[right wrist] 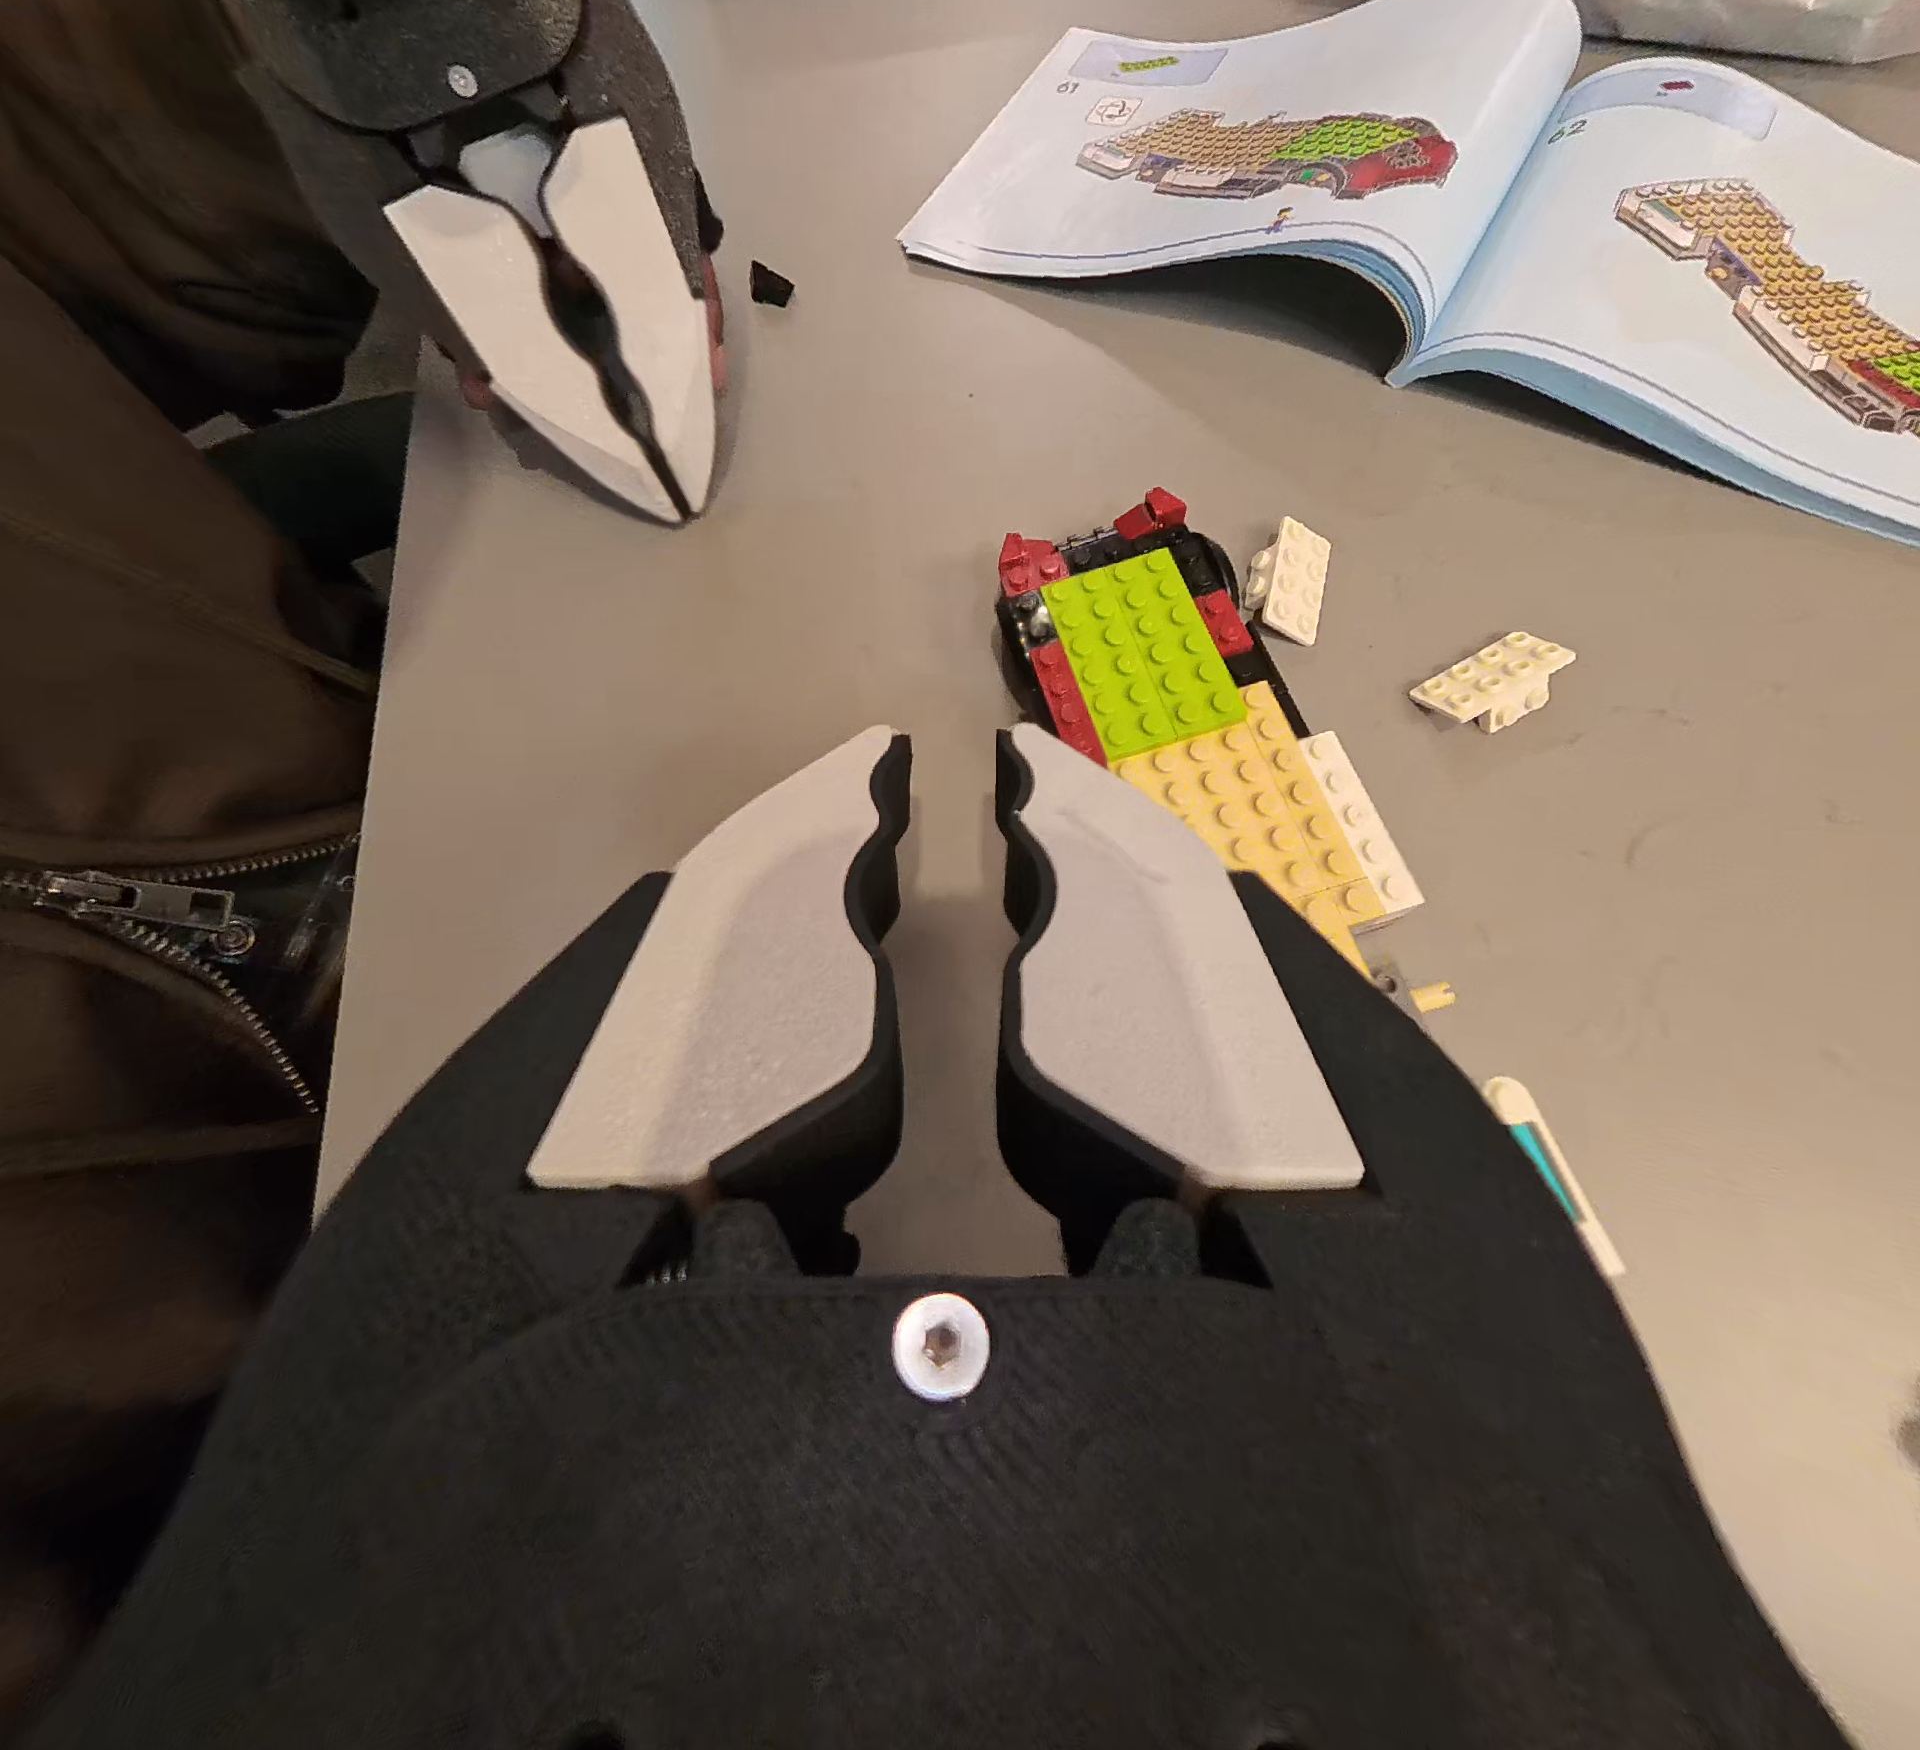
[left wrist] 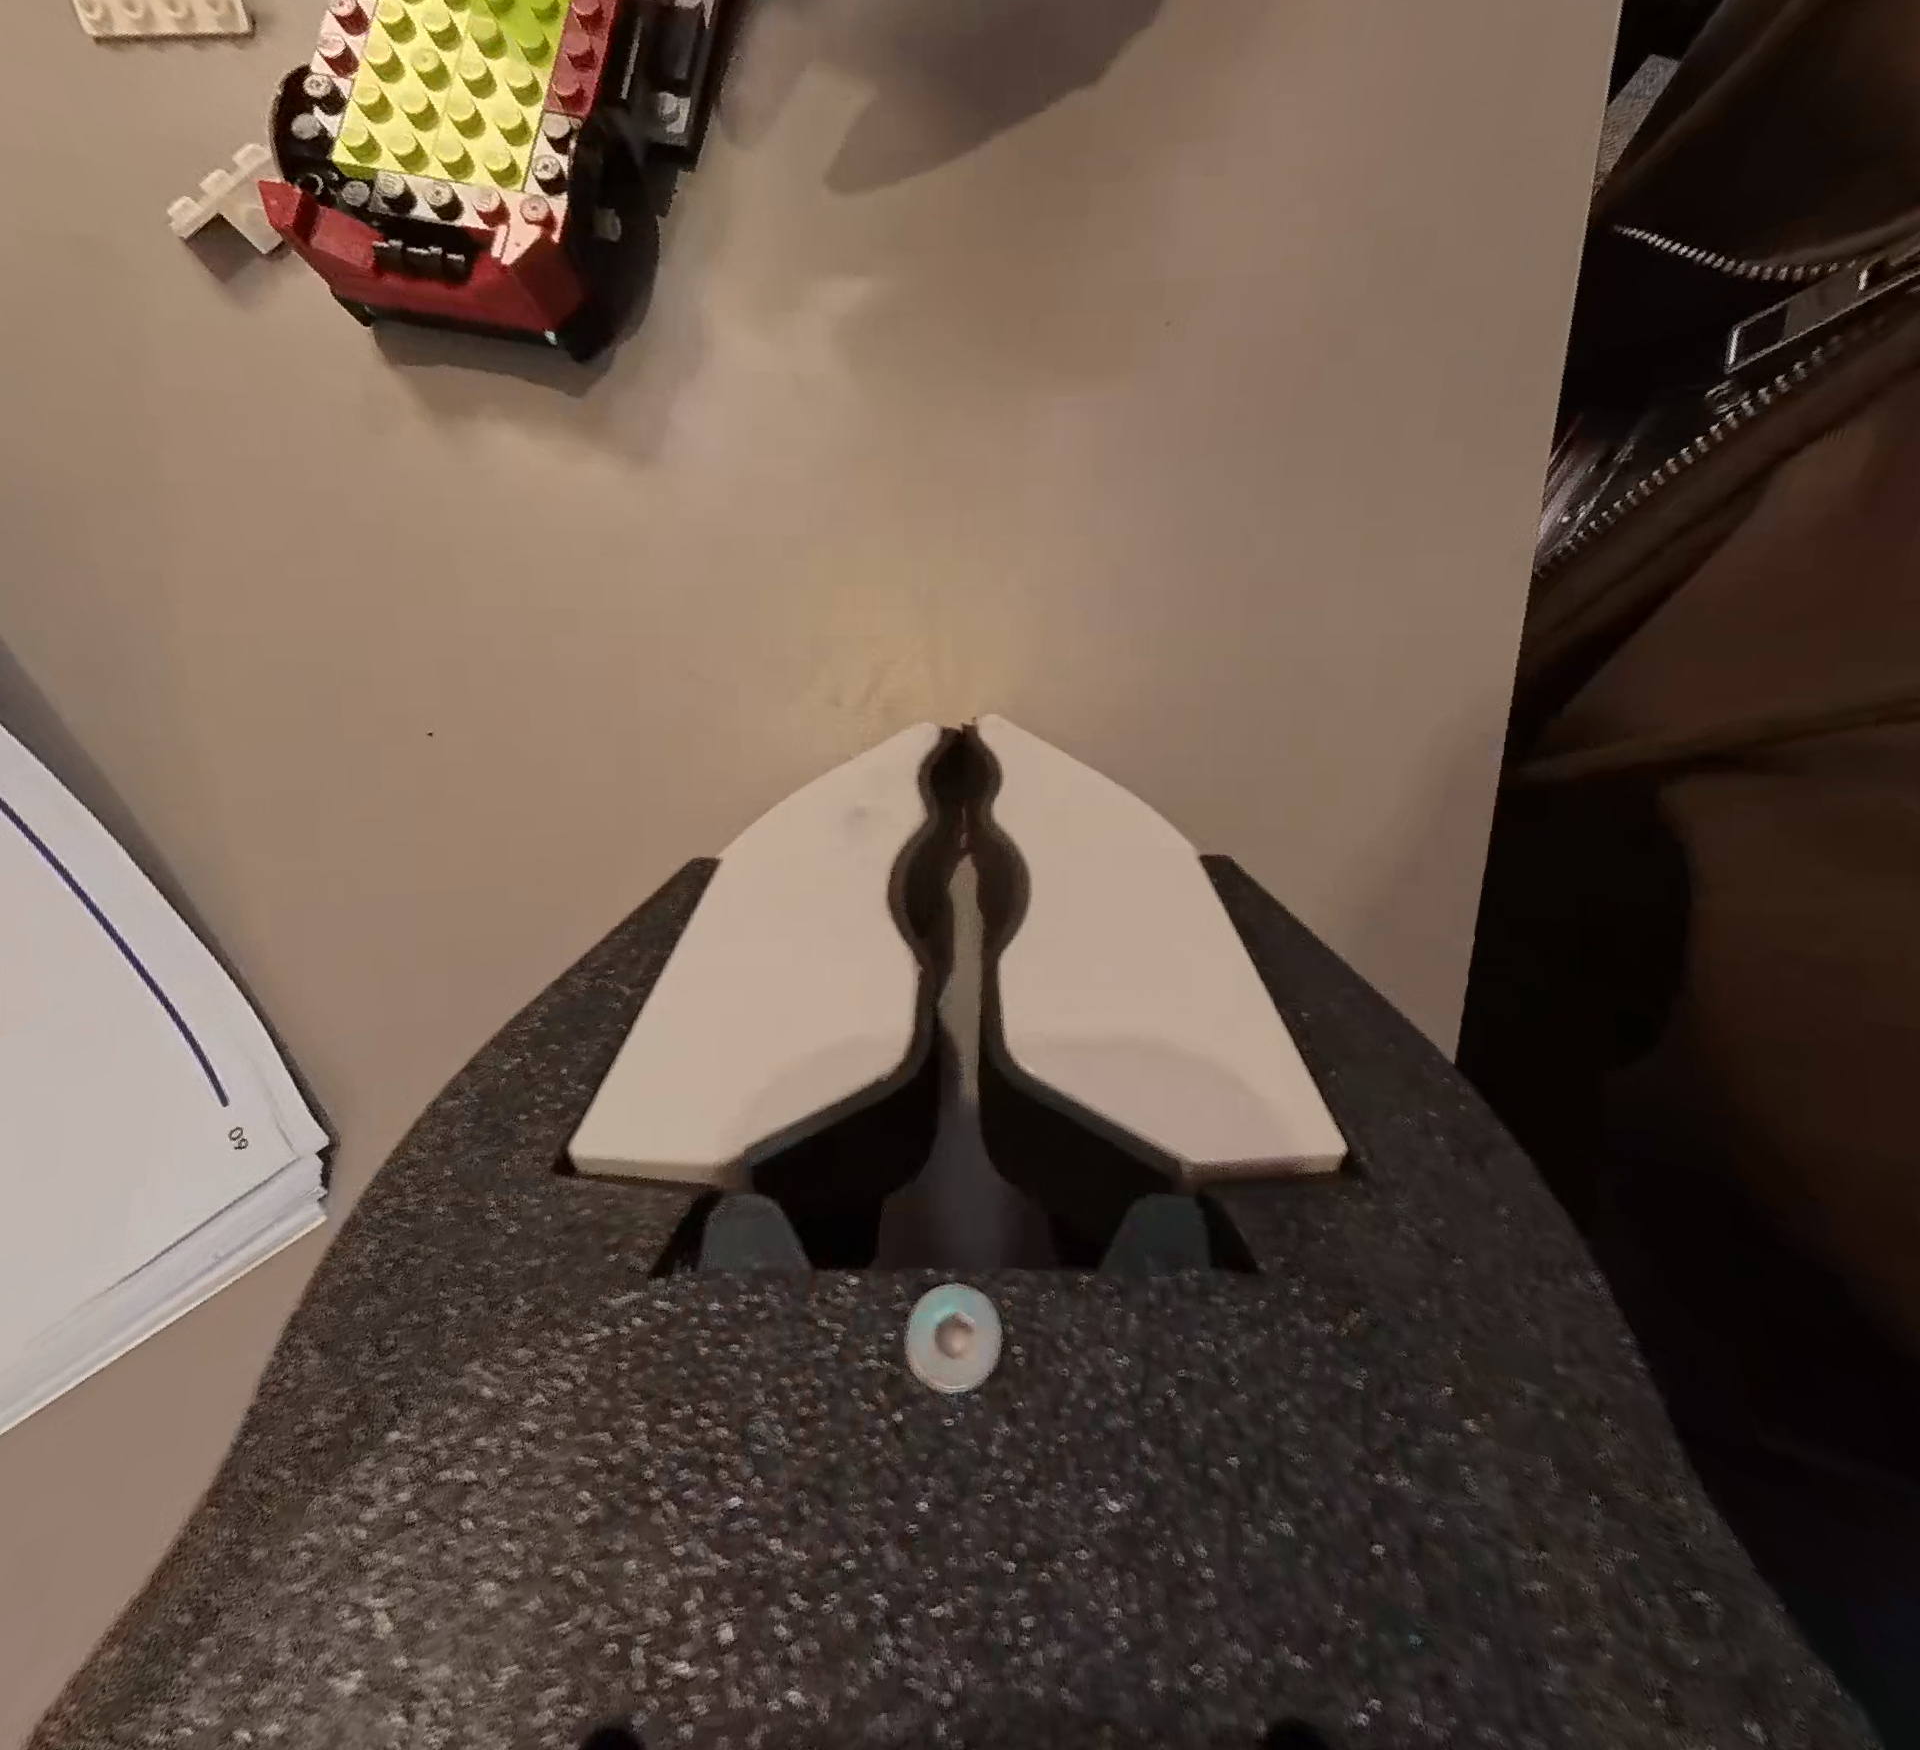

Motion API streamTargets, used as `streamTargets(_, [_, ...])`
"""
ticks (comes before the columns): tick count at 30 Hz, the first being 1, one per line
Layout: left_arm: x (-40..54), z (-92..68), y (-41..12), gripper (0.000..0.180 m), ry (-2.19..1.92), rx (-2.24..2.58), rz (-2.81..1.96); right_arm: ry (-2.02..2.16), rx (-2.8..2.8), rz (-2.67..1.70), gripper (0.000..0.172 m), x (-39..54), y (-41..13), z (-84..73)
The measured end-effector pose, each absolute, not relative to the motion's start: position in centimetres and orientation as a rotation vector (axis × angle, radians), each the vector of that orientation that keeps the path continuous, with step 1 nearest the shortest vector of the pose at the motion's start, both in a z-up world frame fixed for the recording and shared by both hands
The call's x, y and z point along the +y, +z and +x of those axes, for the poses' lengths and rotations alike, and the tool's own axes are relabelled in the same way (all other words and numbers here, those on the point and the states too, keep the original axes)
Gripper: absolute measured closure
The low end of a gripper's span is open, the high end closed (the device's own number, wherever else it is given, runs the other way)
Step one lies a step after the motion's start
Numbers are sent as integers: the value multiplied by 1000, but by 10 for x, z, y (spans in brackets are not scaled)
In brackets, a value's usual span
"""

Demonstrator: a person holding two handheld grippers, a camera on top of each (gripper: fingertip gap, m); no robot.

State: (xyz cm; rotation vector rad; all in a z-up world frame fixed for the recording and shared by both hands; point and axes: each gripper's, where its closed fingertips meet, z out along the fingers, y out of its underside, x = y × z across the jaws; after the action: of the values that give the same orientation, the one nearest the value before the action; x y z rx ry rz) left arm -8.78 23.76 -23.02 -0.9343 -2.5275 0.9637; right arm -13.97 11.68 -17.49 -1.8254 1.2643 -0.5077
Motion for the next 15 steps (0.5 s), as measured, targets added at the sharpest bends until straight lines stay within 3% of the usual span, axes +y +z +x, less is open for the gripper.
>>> streamTargets(4, [235, -88, -230, 178, 969, -2522, -911, -496, 1257, -1834, 155, 122, -182, -143])
streamTargets(9, [236, -86, -218, 154, 1049, -2505, -862, -483, 1215, -1881, 153, 133, -188, -145])
streamTargets(15, [248, -74, -229, 153, 934, -2578, -790, -460, 1201, -1905, 151, 142, -193, -146])
